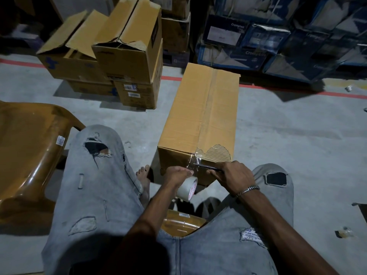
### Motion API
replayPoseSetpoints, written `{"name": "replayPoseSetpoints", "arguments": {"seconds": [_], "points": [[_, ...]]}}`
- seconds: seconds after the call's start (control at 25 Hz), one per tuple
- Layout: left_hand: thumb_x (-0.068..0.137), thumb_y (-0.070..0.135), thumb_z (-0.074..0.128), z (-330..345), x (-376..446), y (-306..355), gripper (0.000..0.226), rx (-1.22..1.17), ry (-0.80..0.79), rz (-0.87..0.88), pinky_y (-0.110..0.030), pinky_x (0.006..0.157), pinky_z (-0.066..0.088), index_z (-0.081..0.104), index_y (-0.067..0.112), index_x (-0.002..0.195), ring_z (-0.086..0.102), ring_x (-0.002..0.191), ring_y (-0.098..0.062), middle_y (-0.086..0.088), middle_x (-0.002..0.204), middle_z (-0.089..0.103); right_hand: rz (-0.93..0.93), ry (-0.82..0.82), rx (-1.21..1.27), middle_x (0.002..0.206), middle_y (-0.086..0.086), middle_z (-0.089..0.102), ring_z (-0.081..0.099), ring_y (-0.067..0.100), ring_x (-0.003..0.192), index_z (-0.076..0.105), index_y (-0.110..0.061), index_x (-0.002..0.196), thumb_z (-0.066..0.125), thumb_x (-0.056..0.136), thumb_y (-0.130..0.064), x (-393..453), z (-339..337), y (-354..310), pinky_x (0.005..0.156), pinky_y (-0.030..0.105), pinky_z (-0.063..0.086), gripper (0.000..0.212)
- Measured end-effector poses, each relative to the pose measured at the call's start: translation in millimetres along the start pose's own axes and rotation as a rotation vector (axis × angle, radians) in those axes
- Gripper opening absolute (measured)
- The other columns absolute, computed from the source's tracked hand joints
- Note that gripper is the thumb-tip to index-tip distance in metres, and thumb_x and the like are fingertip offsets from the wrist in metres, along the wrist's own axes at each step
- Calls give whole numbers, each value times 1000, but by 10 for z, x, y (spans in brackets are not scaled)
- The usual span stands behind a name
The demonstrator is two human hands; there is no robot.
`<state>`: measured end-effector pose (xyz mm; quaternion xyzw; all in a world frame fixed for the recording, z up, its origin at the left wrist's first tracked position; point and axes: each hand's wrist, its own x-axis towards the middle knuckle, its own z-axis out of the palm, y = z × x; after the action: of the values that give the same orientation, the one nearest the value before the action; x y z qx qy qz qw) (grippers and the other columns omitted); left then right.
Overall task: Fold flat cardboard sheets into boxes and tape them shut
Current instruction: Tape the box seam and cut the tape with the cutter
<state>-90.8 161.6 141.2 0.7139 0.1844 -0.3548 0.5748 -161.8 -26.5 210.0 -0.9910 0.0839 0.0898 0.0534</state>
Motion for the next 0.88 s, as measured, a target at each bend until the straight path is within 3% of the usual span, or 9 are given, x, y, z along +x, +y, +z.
{"name": "replayPoseSetpoints", "arguments": {"seconds": [0.16,0.32,0.72,0.88], "points": [[89,18,80,2,-8,-4,8,9,14,9,-25,63,48,76,11,91,64,73,-21,-7,91,74,20,7,-19,90,7,75,71,32,85,73,-38,118,52,97,-67,11,1,-57,70,37,56,41],[87,20,82,7,26,-13,7,24,13,6,-27,68,50,77,15,84,68,78,-24,-7,93,77,43,53,-14,83,7,73,70,29,76,75,-36,115,51,96,-69,-40,31,-12,63,35,56,45],[81,24,87,17,24,-18,13,54,60,13,-43,83,61,76,16,79,74,83,-27,-4,85,78,95,4,-23,90,9,74,70,32,84,74,-34,117,54,96,-66,6,50,-59,67,35,53,43],[83,24,85,15,10,-12,12,59,62,20,-32,75,55,77,16,81,71,80,-25,-3,88,78,132,-19,-54,92,10,73,70,31,86,74,-32,118,53,95,-69,-56,45,-43,69,35,55,48]]}}
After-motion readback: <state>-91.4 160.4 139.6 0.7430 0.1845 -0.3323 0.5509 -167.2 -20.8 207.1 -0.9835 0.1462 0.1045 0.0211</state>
